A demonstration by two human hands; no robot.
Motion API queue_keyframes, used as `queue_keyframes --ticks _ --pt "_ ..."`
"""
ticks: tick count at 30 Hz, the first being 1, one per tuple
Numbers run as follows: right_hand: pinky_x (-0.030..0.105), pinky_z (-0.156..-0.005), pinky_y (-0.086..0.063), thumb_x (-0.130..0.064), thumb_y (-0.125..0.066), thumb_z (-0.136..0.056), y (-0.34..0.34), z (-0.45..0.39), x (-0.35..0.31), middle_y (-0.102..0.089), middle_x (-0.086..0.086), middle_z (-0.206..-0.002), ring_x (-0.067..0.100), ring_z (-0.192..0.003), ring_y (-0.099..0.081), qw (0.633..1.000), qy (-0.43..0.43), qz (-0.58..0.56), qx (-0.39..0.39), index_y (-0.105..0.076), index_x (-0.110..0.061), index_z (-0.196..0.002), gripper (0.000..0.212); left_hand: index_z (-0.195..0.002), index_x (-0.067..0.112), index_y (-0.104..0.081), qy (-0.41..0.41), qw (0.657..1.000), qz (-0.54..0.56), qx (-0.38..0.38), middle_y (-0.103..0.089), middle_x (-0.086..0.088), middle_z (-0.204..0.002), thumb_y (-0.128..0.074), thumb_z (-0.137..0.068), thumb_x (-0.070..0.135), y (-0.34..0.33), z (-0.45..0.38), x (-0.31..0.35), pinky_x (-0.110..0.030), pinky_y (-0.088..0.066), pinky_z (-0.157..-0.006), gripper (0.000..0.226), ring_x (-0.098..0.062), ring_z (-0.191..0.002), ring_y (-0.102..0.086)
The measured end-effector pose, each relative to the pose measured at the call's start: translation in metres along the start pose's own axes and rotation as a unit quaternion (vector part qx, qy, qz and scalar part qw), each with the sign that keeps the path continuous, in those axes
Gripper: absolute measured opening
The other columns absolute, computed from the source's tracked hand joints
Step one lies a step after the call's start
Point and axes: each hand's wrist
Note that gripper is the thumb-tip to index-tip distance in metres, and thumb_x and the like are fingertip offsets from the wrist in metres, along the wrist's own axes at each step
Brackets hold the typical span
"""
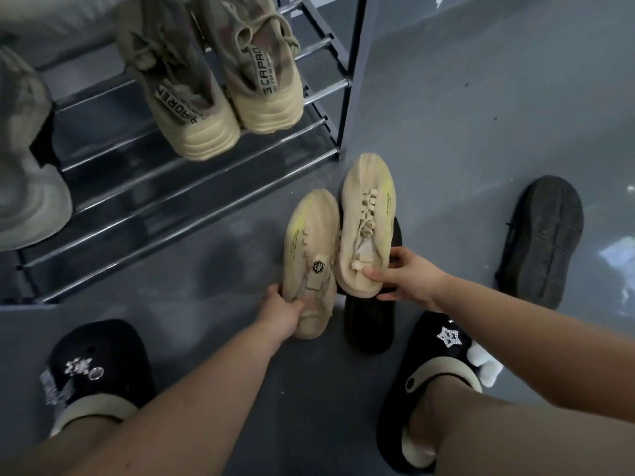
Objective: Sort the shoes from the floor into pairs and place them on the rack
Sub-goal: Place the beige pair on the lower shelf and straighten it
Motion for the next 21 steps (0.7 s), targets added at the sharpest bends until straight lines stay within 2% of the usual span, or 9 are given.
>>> queue_keyframes --ticks 3,6,10,12,15,17,21 --pt "0.043 -0.083 -0.056 -0.014 -0.078 -0.074 -0.001 -0.002 0.0 -0.062 0.012 -0.117 0.024 -0.102 -0.066 0.999 -0.003 -0.033 0.002 -0.041 -0.013 -0.131 0.068 -0.131 0.015 -0.047 0.049 0.996 0.069 -0.021 -0.06 -0.006 -0.125 -0.068 -0.083 0.035 -0.001 -0.009 -0.005 -0.038 -0.053 -0.087 0.056 -0.025 -0.106 -0.06" --pt "0.042 -0.082 -0.056 -0.009 -0.077 -0.075 -0.001 -0.001 -0.002 -0.063 0.01 -0.109 0.024 -0.099 -0.066 0.999 -0.006 -0.05 -0.002 -0.043 -0.013 -0.129 0.064 -0.126 0.015 -0.051 0.072 0.987 0.136 -0.036 -0.063 -0.006 -0.119 -0.069 -0.084 0.031 -0.001 -0.007 -0.01 -0.032 -0.053 -0.073 0.049 -0.022 -0.101 -0.062" --pt "0.043 -0.082 -0.056 -0.007 -0.076 -0.075 -0.001 0.006 -0.006 -0.064 0.011 -0.113 0.025 -0.101 -0.066 0.998 -0.005 -0.065 -0.003 -0.043 -0.013 -0.131 0.065 -0.112 0.02 -0.059 0.088 0.978 0.176 -0.062 -0.066 -0.001 -0.101 -0.064 -0.088 0.03 0.009 0.001 -0.006 -0.029 -0.05 -0.067 0.027 -0.017 -0.092 -0.061" --pt "0.045 -0.084 -0.055 -0.007 -0.076 -0.074 -0.002 0.013 -0.014 -0.064 0.01 -0.111 0.026 -0.1 -0.066 0.998 0.0 -0.059 -0.001 -0.043 -0.012 -0.13 0.065 -0.109 0.018 -0.059 0.095 0.975 0.187 -0.071 -0.066 -0.002 -0.099 -0.063 -0.089 0.028 0.02 0.003 0.0 -0.029 -0.05 -0.068 0.023 -0.018 -0.094 -0.06" --pt "0.049 -0.092 -0.051 -0.005 -0.074 -0.077 0.0 0.032 -0.036 -0.066 0.008 -0.102 0.029 -0.093 -0.066 1.0 0.003 -0.015 -0.013 -0.045 -0.011 -0.125 0.056 -0.102 0.015 -0.06 0.07 0.976 0.189 -0.083 -0.066 -0.003 -0.095 -0.064 -0.088 0.025 0.035 0.017 0.011 -0.035 -0.054 -0.072 0.018 -0.018 -0.091 -0.06" --pt "0.048 -0.093 -0.051 -0.005 -0.074 -0.078 0.003 0.05 -0.057 -0.067 0.01 -0.103 0.029 -0.091 -0.067 0.999 0.003 0.029 -0.02 -0.046 -0.012 -0.123 0.054 -0.097 0.013 -0.061 0.05 0.973 0.204 -0.09 -0.067 -0.003 -0.095 -0.063 -0.089 0.024 0.044 0.029 0.017 -0.036 -0.056 -0.07 0.014 -0.018 -0.089 -0.063" --pt "0.037 -0.082 -0.057 -0.004 -0.07 -0.081 0.008 0.096 -0.1 -0.068 0.014 -0.107 0.025 -0.086 -0.067 0.99 -0.011 0.138 -0.039 -0.051 -0.008 -0.124 0.047 -0.093 0.013 -0.062 0.003 0.966 0.241 -0.091 -0.069 -0.004 -0.09 -0.062 -0.09 0.022 0.058 0.057 0.028 -0.028 -0.059 -0.06 0.009 -0.017 -0.079 -0.066"
Point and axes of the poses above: each hand's wrist, its own z-axis away from the middle knuckle, its own y-axis out of the back of the hand, x = y × z
